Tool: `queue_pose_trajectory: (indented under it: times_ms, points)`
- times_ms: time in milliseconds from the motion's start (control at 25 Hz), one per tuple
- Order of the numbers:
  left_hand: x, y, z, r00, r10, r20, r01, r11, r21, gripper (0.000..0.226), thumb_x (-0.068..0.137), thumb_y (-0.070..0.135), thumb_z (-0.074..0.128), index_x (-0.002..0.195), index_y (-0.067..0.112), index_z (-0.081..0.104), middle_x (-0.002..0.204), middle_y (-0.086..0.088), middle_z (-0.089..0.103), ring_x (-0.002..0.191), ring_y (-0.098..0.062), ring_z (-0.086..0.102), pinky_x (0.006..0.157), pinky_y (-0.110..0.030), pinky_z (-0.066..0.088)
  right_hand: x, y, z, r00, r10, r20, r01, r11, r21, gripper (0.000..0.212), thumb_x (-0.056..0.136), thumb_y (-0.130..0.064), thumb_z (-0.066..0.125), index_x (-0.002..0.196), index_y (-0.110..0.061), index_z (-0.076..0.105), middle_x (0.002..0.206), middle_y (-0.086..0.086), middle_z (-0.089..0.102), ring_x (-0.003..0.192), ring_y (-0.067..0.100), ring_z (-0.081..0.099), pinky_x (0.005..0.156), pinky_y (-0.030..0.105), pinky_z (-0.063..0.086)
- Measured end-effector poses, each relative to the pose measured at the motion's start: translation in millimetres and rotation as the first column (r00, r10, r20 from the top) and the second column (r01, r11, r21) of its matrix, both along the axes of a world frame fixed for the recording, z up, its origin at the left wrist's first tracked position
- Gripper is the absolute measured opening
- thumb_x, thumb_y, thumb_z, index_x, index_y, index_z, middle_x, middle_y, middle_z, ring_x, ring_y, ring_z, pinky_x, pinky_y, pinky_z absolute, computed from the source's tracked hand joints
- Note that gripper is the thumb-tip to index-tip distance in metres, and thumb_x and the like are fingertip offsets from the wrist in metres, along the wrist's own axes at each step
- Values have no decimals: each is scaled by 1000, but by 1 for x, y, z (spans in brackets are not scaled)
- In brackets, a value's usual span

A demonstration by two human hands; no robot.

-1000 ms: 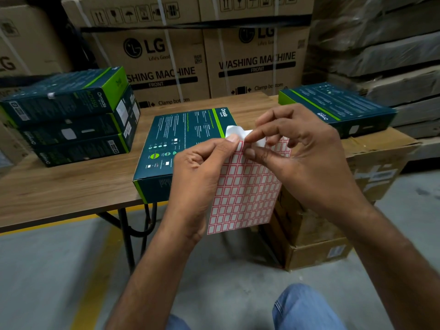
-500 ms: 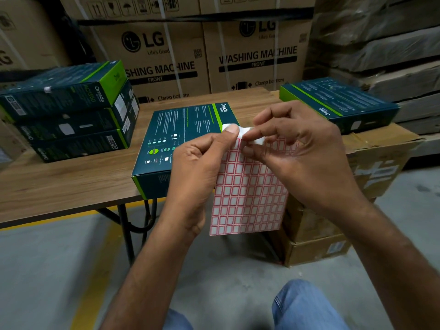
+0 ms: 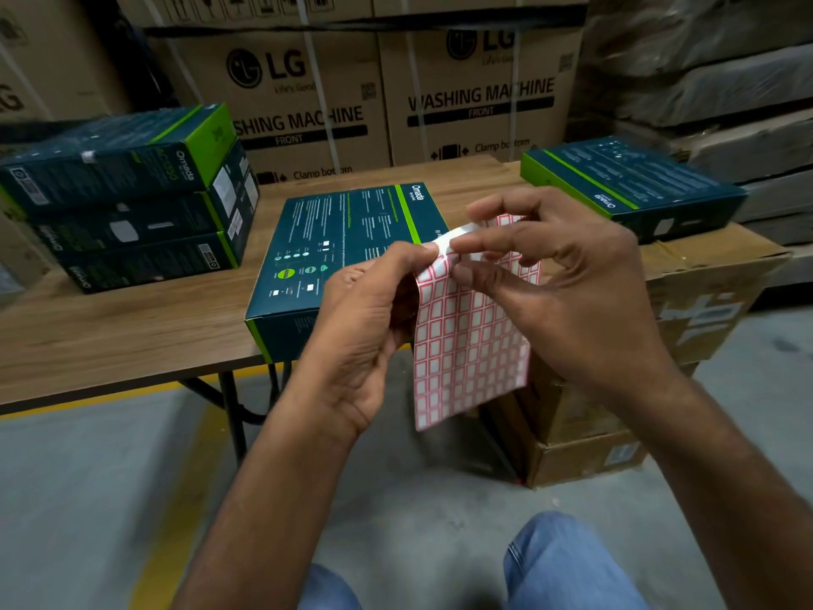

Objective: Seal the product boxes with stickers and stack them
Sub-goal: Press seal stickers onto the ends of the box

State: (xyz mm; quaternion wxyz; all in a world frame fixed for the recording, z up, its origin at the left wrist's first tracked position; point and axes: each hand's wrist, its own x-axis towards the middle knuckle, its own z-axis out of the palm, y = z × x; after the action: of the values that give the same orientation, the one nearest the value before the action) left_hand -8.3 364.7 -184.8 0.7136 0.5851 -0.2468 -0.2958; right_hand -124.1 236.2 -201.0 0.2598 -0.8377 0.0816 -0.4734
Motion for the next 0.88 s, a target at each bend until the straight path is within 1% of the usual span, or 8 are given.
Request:
queue_pose_trajectory:
  times_ms: [120, 200, 320, 440, 520, 640, 800, 880]
  points:
    - [1, 1, 0, 1000, -7, 16, 7, 1000, 27, 18, 96, 23, 68, 89, 9, 77, 80, -5, 75, 81, -19, 71, 84, -37, 59, 0, -1, 0, 1000, 4, -18, -5, 1000, -20, 20, 89, -20, 82, 107, -25, 78, 127, -6, 65, 115, 1, 61, 86, 10, 50]
    - [1, 1, 0, 1000, -2, 31, 1, 999, 38, 19, 96, 24, 68, 85, 11, 77, 80, -5, 75, 81, -20, 70, 83, -37, 57, 1, -1, 0, 1000, 15, -23, -15, 1000, -2, 17, 88, -19, 82, 104, -24, 77, 126, -7, 64, 110, 3, 62, 82, 13, 52]
    - [2, 0, -1, 993, 0, 122, -4, 999, 37, 24, 96, 25, 69, 81, 9, 78, 81, -12, 69, 79, -23, 63, 78, -38, 51, 1, -2, -1, 999, 29, -32, -29, 999, 13, 22, 88, -15, 82, 109, -21, 78, 122, -7, 65, 104, 6, 64, 80, 14, 52]
    - [4, 0, -2, 989, -4, 151, -2, 999, 39, 31, 94, 29, 70, 94, -2, 76, 88, -13, 56, 83, -24, 52, 79, -41, 43, 1, -4, -3, 999, 44, -5, -45, 999, -7, 24, 87, -13, 84, 109, -20, 80, 119, -5, 68, 110, 6, 65, 83, 12, 50]
    - [7, 0, -3, 992, -13, 129, 6, 999, 52, 32, 93, 31, 72, 98, 0, 76, 88, -14, 59, 84, -25, 56, 81, -42, 46, 1, -5, -4, 999, 35, 28, -35, 999, -23, 22, 87, -14, 84, 108, -19, 81, 117, -4, 69, 112, 7, 65, 83, 15, 52]
    - [10, -1, -5, 993, -19, 115, 11, 998, 66, 45, 90, 36, 74, 107, -7, 71, 90, -13, 68, 89, -27, 65, 87, -45, 51, 1, -4, -3, 999, 32, 37, -31, 999, -28, 19, 87, -14, 84, 104, -20, 81, 116, -5, 69, 110, 5, 65, 82, 15, 52]
    - [9, -2, -4, 997, -19, 74, 13, 997, 75, 23, 92, 30, 71, 95, 8, 76, 88, -9, 70, 87, -24, 66, 85, -42, 53, 3, -4, -1, 998, 65, 26, -66, 997, 32, 17, 86, -12, 84, 98, -24, 79, 117, -10, 68, 111, 3, 65, 78, 14, 52]
    - [7, -1, -2, 994, -29, 102, 21, 997, 74, 24, 94, 30, 70, 97, 6, 75, 87, -11, 69, 84, -24, 66, 83, -40, 53, 3, -4, -2, 997, 76, 25, -77, 995, 64, 16, 86, -12, 83, 97, -22, 78, 117, -8, 70, 110, 4, 67, 78, 14, 53]
